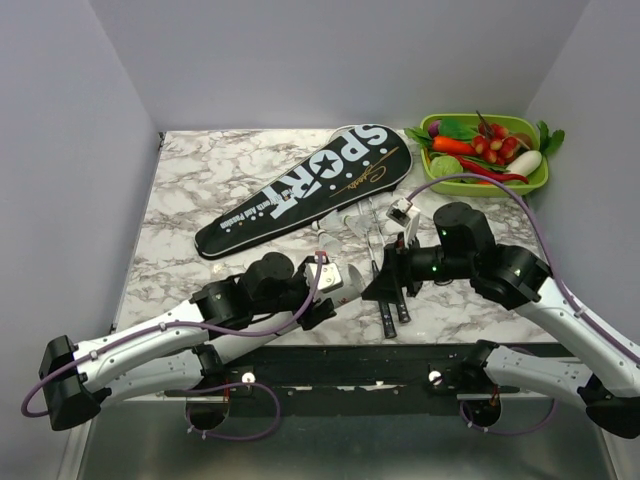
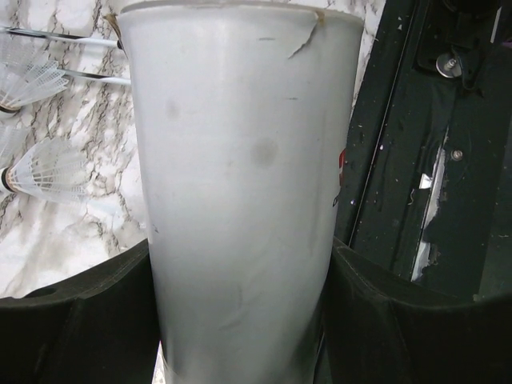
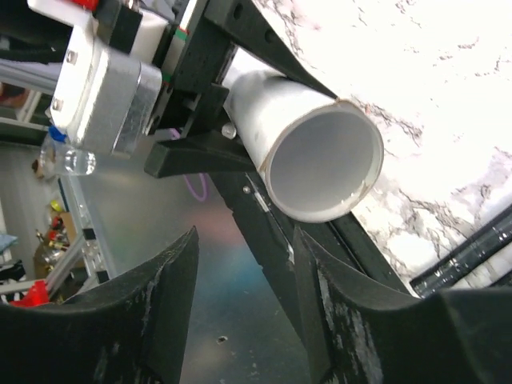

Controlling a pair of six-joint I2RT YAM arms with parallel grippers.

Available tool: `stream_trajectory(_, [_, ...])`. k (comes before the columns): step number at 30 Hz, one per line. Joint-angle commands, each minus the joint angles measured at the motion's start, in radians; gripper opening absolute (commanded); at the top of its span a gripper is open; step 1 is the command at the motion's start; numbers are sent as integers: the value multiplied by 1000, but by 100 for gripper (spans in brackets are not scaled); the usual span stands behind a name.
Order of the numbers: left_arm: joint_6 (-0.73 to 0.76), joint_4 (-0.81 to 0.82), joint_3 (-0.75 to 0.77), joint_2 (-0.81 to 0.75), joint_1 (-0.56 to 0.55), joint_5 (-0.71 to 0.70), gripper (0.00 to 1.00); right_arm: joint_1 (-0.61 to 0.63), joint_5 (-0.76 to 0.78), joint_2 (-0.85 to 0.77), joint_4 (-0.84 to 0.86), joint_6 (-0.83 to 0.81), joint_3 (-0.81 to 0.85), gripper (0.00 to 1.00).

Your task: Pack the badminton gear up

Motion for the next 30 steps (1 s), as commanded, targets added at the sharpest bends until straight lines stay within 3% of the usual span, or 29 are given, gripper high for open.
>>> stream_trajectory(1, [-82, 21, -18, -35, -19, 17, 0, 2, -51, 9, 97, 5, 5, 57])
stream_trajectory(9, [-81, 35, -31, -61, -22, 59, 0, 4, -83, 35, 129, 8, -21, 47])
stream_trajectory(30, [-90, 64, -41, -83, -25, 100, 0, 7, -140, 42, 219, 38, -98, 35])
